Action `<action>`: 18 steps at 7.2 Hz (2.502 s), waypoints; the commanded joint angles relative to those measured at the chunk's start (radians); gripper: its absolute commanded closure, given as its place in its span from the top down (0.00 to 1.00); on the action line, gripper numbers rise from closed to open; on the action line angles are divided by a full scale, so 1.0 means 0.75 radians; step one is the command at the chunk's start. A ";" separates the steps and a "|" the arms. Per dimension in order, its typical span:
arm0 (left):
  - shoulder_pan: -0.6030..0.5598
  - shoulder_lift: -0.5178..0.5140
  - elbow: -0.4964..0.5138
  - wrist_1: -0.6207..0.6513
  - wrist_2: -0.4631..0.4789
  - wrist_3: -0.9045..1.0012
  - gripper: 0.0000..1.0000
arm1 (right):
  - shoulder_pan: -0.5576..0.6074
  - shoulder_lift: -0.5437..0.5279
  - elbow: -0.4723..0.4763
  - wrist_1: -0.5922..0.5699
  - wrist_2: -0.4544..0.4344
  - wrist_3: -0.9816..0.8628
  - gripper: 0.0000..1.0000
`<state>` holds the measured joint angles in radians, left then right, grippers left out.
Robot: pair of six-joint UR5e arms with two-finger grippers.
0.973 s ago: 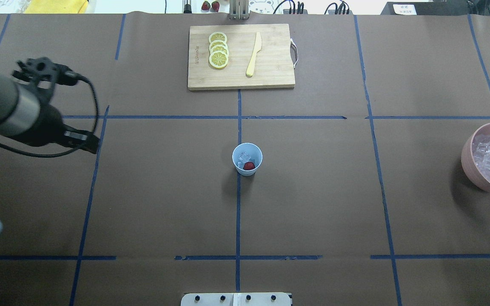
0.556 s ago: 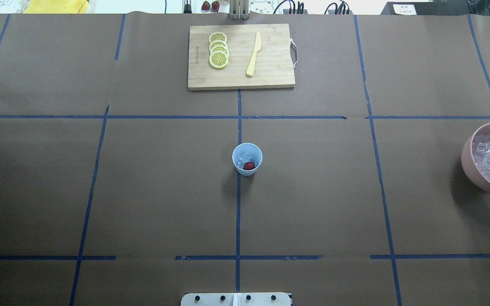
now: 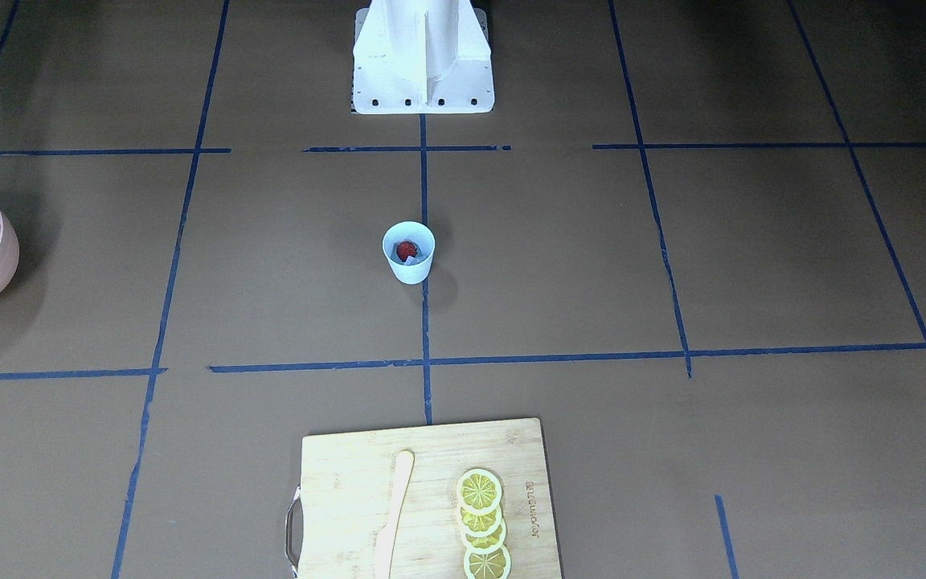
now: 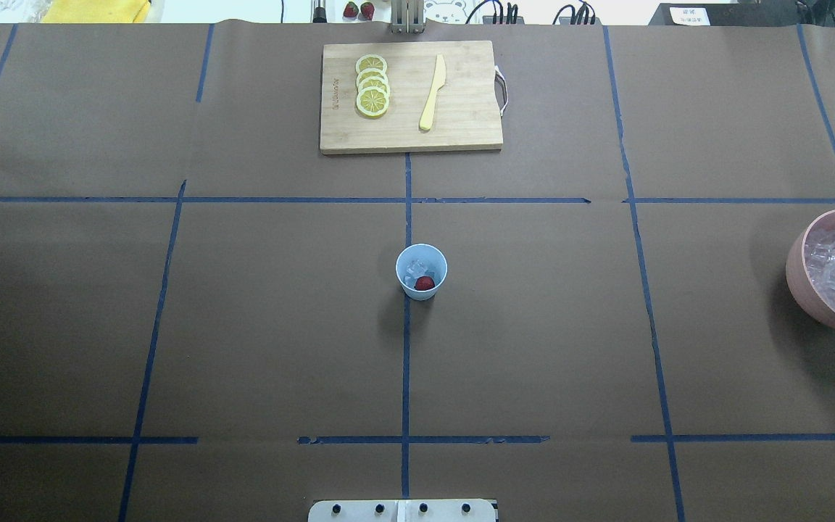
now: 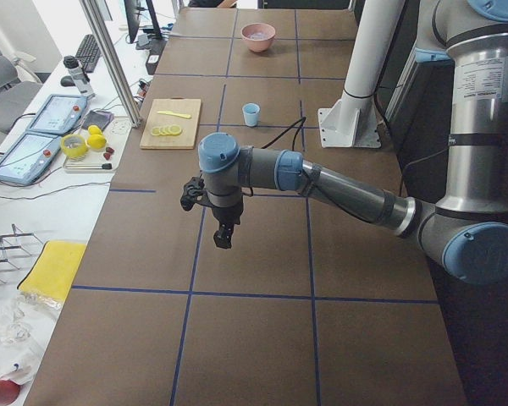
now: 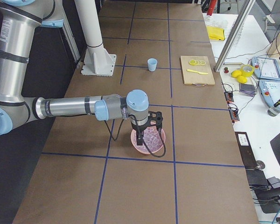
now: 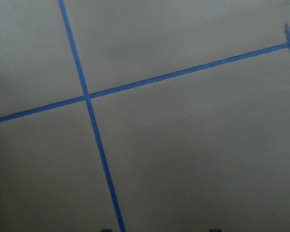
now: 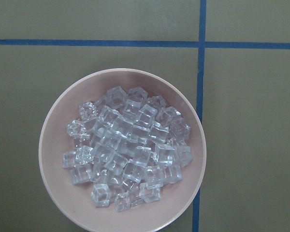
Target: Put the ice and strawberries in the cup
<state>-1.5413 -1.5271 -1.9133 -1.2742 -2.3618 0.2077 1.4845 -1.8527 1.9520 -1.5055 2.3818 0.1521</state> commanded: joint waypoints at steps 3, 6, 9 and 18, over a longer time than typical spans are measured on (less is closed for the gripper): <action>-0.066 0.005 0.109 0.181 -0.009 0.079 0.77 | 0.037 -0.048 0.013 -0.056 -0.005 -0.186 1.00; -0.066 0.007 0.223 0.163 -0.011 0.083 1.00 | 0.033 -0.046 -0.001 -0.099 -0.024 -0.243 1.00; -0.068 0.054 0.183 0.013 -0.013 0.122 1.00 | 0.033 -0.033 -0.009 -0.101 -0.069 -0.250 1.00; -0.091 0.083 0.185 -0.136 0.032 -0.189 1.00 | 0.031 0.020 -0.062 -0.089 -0.054 -0.248 1.00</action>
<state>-1.6096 -1.4685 -1.7727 -1.3741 -2.3491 0.0614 1.5079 -1.8346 1.9061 -1.5751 2.3448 -0.0274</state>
